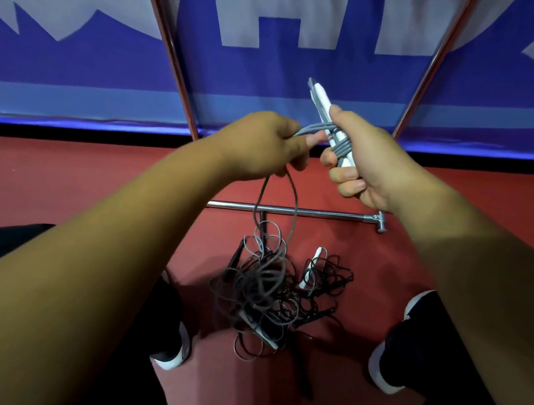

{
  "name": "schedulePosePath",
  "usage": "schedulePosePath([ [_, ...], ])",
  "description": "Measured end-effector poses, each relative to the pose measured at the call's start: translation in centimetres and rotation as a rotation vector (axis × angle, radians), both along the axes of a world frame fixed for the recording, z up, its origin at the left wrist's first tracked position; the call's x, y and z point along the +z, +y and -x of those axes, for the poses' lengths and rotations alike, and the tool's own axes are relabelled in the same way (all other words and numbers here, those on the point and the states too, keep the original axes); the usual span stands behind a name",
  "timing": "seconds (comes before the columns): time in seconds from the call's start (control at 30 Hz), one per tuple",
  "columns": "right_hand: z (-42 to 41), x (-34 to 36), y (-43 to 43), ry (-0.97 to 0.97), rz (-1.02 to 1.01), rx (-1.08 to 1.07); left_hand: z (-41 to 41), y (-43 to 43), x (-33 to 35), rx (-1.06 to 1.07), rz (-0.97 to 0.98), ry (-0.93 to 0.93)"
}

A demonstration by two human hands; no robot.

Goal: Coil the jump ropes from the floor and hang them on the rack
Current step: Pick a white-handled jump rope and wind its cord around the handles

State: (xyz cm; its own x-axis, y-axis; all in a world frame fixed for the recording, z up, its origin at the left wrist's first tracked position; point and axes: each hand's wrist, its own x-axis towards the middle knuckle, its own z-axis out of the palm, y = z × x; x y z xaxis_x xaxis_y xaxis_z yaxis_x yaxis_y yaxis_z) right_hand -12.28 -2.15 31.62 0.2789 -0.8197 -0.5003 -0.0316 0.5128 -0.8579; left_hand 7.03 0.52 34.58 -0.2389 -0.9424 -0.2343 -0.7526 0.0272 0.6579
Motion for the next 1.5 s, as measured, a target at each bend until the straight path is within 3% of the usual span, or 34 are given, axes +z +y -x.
schedulePosePath([
  [0.2, 0.2, 0.4, -0.1, -0.012, 0.023, -0.060, -1.4, 0.3, 1.4, -0.157, -0.034, 0.302],
  [0.4, 0.1, 0.5, 0.0, 0.003, 0.041, -0.023, -2.3, -0.6, 0.6, -0.332, 0.164, -0.018],
  [0.57, 0.4, 1.0, -0.2, -0.039, 0.028, -0.022, -0.9, 0.7, 1.1, -0.259, -0.091, 0.390],
  [0.63, 0.4, 1.3, -0.1, -0.054, 0.025, -0.016, -0.4, 1.2, 0.9, -0.278, -0.166, 0.467],
  [0.73, 0.4, 1.6, 0.2, -0.043, 0.037, 0.012, -0.2, 1.3, -0.1, -0.311, -0.229, 0.396],
  [0.9, 0.4, 2.4, 1.1, 0.109, 0.050, 0.234, -1.2, 0.0, -1.7, -0.272, -0.135, 0.030],
  [1.07, -0.2, 2.7, 2.2, 0.208, 0.032, 0.409, -0.5, 0.0, -2.0, -0.254, -0.115, -0.090],
  [1.37, -0.2, 3.4, 3.2, 0.353, -0.003, 0.772, -2.8, -0.7, -2.9, -0.297, -0.057, -0.113],
  [1.5, -0.1, 3.0, 3.8, 0.465, -0.077, 0.948, -2.5, -0.6, -2.3, -0.279, -0.044, 0.030],
])
